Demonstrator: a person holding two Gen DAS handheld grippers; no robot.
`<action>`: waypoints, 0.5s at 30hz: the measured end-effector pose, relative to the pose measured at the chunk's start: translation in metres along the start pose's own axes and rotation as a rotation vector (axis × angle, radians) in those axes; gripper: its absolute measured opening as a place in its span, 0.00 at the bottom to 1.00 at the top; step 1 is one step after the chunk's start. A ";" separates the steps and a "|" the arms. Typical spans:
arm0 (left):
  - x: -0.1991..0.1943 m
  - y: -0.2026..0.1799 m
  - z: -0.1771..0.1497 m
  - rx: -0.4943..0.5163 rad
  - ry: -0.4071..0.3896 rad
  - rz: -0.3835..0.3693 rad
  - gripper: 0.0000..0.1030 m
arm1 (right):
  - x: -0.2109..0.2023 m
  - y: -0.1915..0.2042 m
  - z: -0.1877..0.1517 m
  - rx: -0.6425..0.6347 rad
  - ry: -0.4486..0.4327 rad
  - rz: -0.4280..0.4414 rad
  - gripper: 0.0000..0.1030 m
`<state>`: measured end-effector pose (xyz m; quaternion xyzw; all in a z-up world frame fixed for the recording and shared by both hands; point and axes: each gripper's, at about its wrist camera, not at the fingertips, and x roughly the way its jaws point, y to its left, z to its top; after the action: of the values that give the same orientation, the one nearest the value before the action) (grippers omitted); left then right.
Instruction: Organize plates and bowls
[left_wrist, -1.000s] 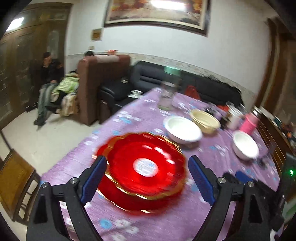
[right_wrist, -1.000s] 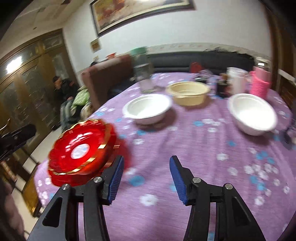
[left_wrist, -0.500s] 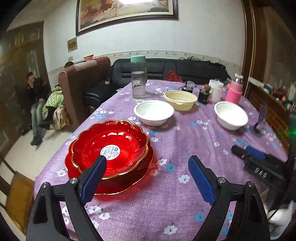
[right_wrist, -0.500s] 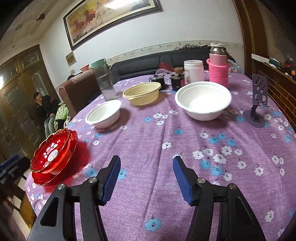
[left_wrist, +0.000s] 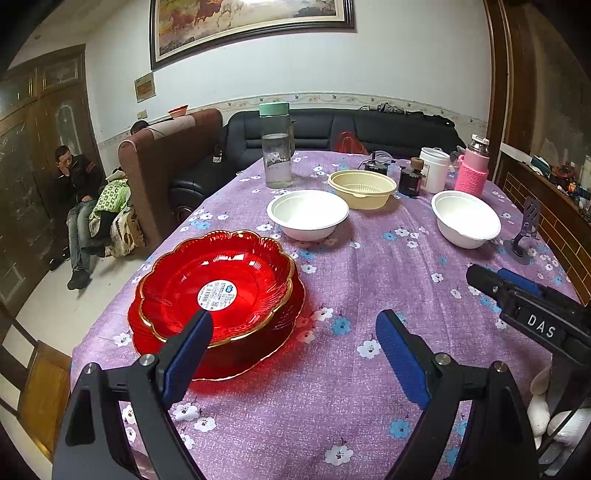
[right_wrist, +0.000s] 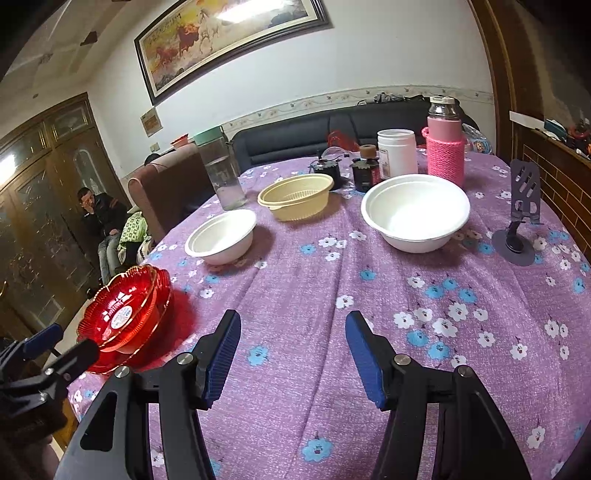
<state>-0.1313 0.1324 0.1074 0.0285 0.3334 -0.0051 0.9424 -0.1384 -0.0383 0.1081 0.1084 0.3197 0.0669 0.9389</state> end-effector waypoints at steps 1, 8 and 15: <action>0.001 0.000 0.000 0.002 0.002 0.003 0.87 | 0.000 0.001 0.001 -0.001 -0.002 0.003 0.62; 0.008 -0.001 0.003 0.007 0.010 0.018 0.87 | 0.001 0.013 0.019 -0.023 -0.025 0.030 0.62; -0.002 0.024 0.044 0.005 -0.028 -0.040 0.87 | 0.002 0.028 0.057 -0.041 -0.067 0.067 0.62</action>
<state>-0.1048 0.1537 0.1440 0.0239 0.3207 -0.0249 0.9465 -0.1028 -0.0204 0.1578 0.1021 0.2828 0.1013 0.9483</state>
